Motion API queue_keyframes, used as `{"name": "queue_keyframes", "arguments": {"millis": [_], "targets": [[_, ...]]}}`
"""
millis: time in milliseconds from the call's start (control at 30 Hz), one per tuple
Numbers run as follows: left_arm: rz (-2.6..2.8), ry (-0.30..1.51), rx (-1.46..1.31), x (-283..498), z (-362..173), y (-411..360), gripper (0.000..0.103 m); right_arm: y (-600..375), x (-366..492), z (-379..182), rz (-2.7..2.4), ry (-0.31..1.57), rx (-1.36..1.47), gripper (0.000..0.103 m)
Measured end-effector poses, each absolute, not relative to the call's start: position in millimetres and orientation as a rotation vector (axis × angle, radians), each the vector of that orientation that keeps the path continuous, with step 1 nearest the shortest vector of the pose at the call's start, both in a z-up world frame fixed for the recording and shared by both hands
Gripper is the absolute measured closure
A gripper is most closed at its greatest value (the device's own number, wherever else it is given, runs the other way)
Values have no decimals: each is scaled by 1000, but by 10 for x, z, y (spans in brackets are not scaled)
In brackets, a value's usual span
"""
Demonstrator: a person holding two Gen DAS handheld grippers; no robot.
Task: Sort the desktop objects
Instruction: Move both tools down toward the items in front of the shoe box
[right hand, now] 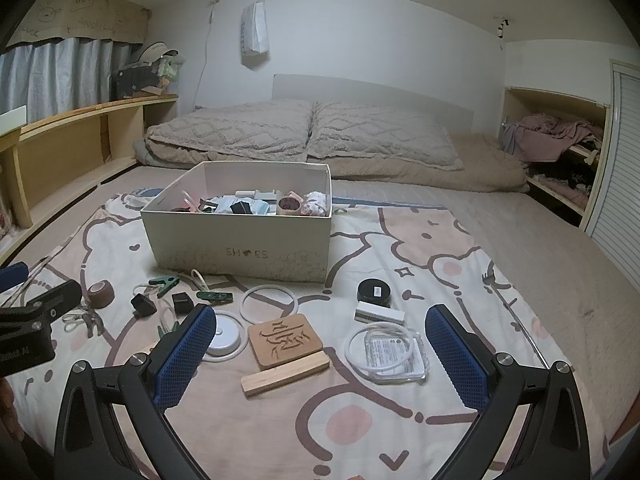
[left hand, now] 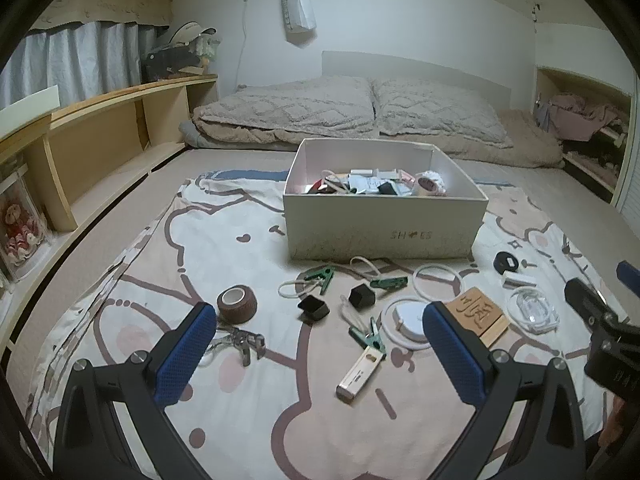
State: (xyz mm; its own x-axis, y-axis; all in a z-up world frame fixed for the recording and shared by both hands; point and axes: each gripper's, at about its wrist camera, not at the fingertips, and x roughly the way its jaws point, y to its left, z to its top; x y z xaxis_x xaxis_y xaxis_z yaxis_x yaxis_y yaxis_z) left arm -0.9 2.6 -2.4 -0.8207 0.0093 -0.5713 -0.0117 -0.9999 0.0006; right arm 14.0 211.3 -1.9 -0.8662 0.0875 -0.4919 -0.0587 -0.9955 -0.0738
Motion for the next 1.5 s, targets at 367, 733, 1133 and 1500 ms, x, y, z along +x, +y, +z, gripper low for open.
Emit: {"name": "queue_keyframes", "arguments": {"millis": [367, 733, 1133, 1500], "targets": [[3033, -41, -816, -260, 219, 62, 0, 2107, -45, 151, 2978, -89, -729, 0], [3078, 8, -765, -477, 350, -95, 0, 2227, -356, 226, 2962, -70, -787, 0], [3094, 73, -835, -852, 206, -309, 0, 2353, -825, 44, 2904, -55, -896, 0], [2977, 26, -978, -984, -71, -263, 0, 2362, -1031, -304, 2917, -31, -1044, 0]]}}
